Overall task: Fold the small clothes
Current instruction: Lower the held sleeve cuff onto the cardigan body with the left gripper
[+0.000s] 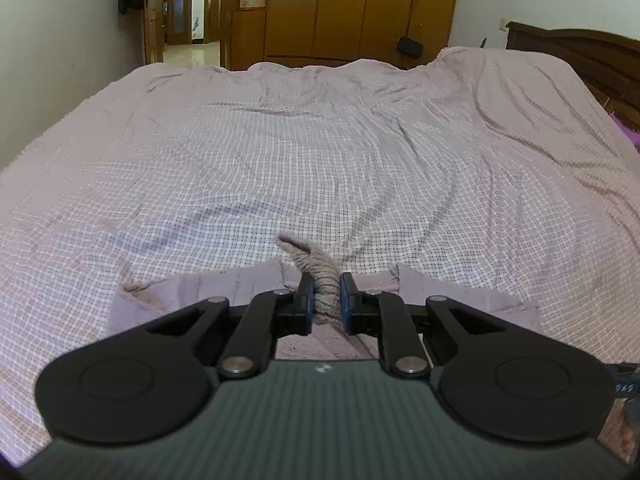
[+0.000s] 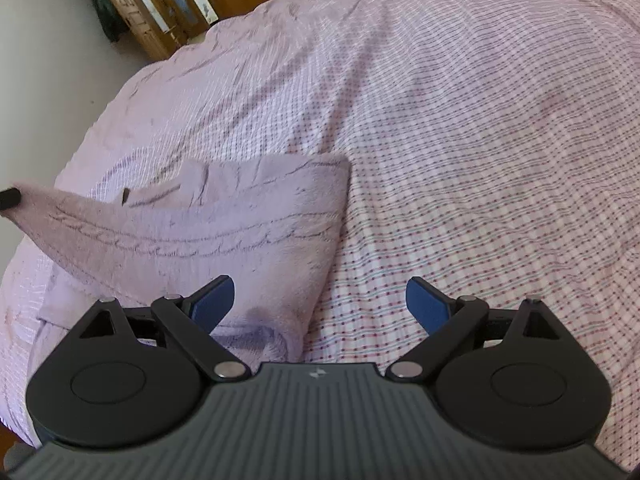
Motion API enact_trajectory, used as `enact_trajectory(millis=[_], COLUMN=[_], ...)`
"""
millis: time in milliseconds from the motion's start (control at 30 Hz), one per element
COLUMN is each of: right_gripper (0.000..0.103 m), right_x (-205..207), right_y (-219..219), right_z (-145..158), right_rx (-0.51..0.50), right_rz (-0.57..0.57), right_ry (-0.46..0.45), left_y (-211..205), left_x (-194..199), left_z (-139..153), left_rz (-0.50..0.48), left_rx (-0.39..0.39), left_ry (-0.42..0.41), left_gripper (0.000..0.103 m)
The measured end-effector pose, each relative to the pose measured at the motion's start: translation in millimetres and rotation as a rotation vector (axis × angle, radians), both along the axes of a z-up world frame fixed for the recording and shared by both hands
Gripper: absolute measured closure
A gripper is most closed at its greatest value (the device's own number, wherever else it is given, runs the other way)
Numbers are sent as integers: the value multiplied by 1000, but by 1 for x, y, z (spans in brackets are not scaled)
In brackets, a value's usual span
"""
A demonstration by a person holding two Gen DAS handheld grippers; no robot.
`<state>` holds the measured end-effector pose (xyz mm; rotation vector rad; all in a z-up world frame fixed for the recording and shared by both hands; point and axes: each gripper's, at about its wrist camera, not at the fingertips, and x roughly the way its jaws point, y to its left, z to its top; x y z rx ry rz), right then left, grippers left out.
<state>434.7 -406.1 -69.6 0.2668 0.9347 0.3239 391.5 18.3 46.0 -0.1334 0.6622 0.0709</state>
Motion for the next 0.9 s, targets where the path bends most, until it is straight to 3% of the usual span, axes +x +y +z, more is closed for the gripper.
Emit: enact_trajectory(millis=[200,500,800,900], right_gripper=[7,7,7,7], right_x=[1,0,-5,-4], right_y=[5,-11,-7,0], right_z=[-1,0,8,2], right_rx=[-9,21,30,14], right_rz=[14,-8,14,33], right_ry=[3,14,-8,7], left_y=[-16,-69,-47,-35], left_x=[-4,-7,-17,-20], left_z=[16,60,72,58], left_rz=[-46,-105,-48,-38], left_rx=[-41,32,39,53], left_ry=[-15,-77,-68,-36], left_gripper=[87,87,87,87])
